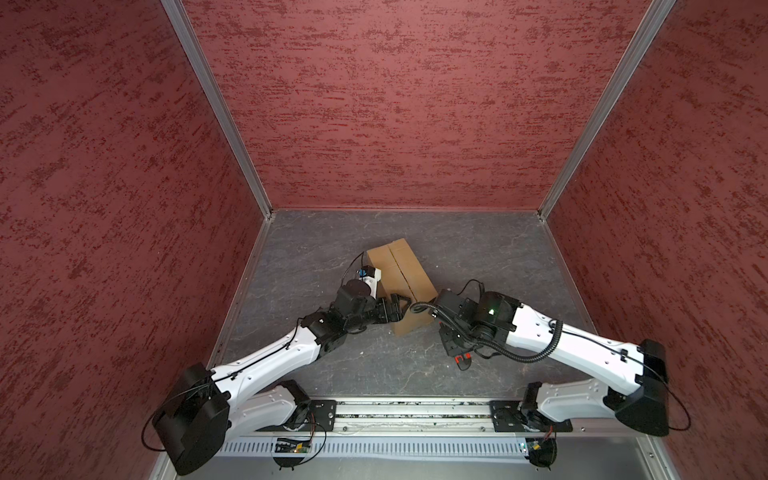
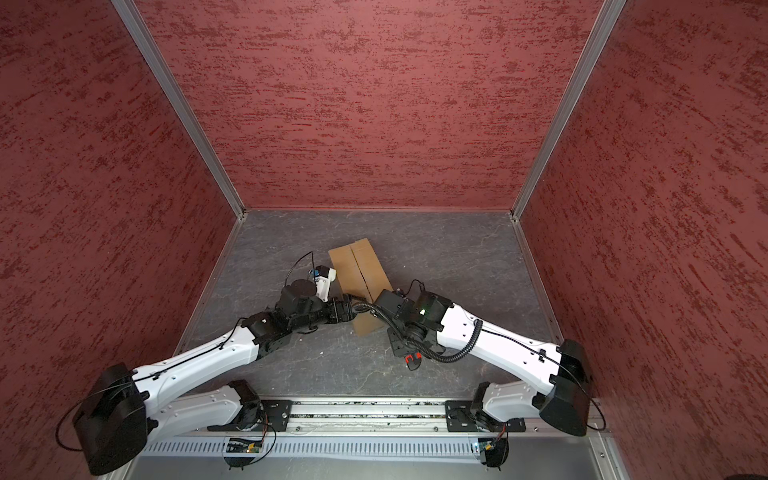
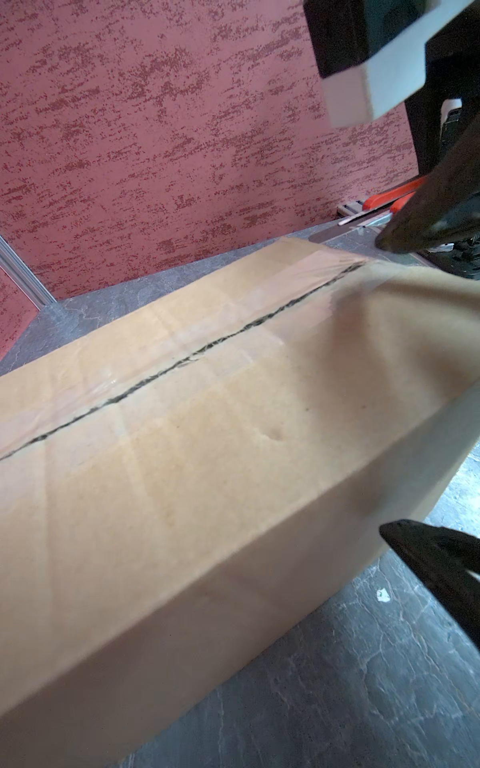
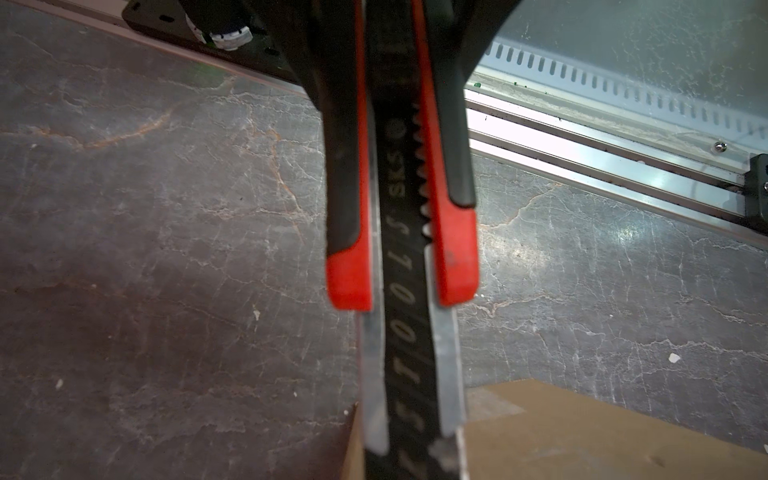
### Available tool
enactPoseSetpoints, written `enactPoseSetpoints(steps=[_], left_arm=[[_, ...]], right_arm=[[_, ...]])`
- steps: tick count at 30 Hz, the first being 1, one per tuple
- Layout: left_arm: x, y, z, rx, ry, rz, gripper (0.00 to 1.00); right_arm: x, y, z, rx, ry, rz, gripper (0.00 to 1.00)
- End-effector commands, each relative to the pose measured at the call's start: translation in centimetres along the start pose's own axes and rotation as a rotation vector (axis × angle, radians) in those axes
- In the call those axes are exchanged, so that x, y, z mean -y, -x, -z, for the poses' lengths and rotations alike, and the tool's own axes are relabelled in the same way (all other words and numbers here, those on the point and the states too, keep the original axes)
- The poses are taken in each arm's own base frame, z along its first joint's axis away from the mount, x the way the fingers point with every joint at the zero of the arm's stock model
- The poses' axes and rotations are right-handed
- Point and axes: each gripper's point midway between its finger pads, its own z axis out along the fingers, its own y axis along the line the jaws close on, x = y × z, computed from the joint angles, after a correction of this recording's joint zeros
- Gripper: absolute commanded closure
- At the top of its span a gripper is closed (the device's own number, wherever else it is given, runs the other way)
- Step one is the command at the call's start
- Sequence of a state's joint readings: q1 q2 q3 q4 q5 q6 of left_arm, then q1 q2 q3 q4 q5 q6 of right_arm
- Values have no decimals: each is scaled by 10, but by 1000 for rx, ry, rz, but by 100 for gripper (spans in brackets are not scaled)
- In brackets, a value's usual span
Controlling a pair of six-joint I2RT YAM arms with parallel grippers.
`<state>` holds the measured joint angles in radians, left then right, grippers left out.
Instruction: Unpack the express box
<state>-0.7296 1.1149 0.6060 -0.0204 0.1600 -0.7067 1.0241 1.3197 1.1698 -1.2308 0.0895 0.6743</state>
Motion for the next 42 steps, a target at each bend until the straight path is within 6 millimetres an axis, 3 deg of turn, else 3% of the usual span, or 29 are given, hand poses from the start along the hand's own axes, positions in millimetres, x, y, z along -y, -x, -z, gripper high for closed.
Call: enactPoseSetpoints(steps=[1,28,34,42], left_arm=[[3,-3,-2,-6,-23,-5,0],[3,-6,-5,-15,-25,-6,0],[6,8,8,21,-8,-28,0],[0,48,35,100,45,-63,0]], right_arm=[[-3,6,3,11,13,-3,95],[-5,15,7,19,11,6,95],[-4,14,7,15,10,7,95],[-4,14,6,9,8,6,95]])
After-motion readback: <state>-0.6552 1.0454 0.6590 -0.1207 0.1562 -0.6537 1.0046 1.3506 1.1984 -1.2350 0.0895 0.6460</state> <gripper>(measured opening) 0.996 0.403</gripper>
